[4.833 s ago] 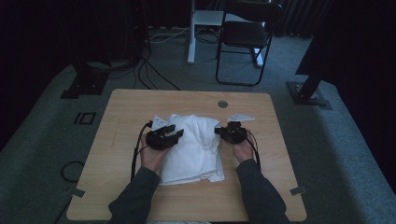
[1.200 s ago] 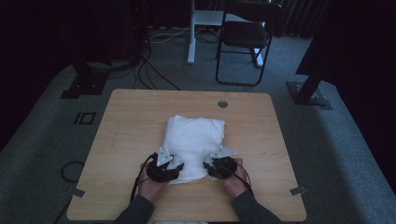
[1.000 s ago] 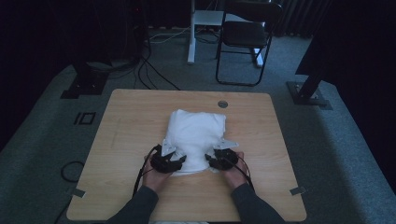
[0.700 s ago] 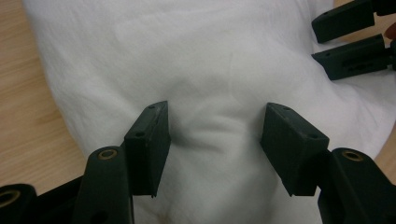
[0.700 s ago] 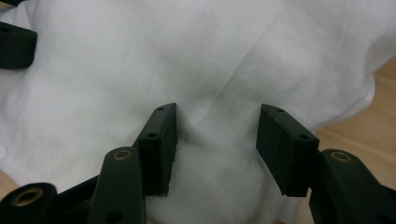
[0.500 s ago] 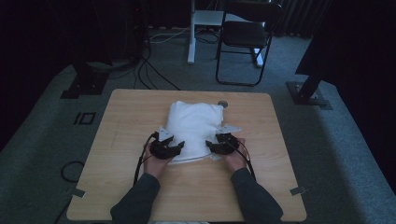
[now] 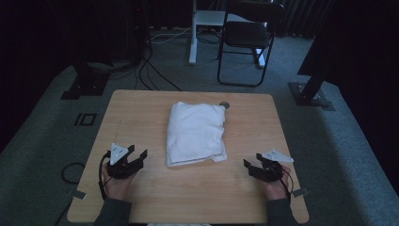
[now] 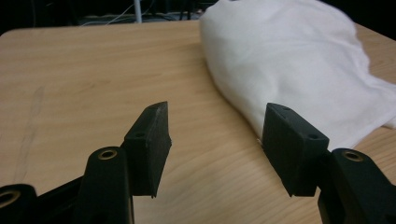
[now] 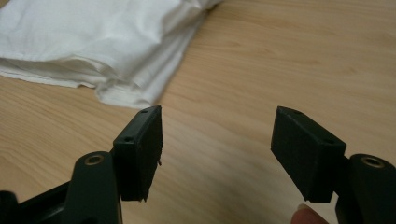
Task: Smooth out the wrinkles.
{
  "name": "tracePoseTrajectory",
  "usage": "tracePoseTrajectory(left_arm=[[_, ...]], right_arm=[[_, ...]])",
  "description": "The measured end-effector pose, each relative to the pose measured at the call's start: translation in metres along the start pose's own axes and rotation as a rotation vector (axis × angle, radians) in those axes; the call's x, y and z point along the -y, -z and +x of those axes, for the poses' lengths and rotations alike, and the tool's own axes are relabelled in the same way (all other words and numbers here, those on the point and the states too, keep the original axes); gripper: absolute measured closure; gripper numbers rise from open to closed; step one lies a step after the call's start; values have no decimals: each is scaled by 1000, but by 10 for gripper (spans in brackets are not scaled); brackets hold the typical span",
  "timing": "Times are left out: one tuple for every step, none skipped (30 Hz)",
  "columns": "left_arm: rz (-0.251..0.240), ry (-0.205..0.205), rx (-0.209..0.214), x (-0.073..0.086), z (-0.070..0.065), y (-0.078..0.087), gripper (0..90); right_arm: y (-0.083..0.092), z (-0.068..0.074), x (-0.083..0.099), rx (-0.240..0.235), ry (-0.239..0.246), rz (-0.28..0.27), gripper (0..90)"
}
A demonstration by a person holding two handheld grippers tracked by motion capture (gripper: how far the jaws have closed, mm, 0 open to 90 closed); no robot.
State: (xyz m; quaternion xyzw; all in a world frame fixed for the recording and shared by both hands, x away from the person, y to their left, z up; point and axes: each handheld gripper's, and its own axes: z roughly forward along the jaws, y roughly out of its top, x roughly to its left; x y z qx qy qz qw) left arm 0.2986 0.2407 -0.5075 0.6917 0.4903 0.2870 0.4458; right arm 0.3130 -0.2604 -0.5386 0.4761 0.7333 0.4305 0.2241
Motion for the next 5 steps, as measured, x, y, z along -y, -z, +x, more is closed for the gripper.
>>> tracePoseTrajectory(left_arm=[[7,3,-7,3,2,-1,419],[7,3,-7,3,2,-1,420],[9,11,-17,6,4,-1,420],[13,8,-25,8,4,-2,420],[18,11,-28,9,5,-4,420]], right_arm=[[3,-2,2,2,-7,-2,332],[3,-2,2,2,-7,-2,332],[6,-4,5,8,-11,-5,332],[10,-8,7,17,-27,-12,331],[11,-10,8,19,-37,-16,331]])
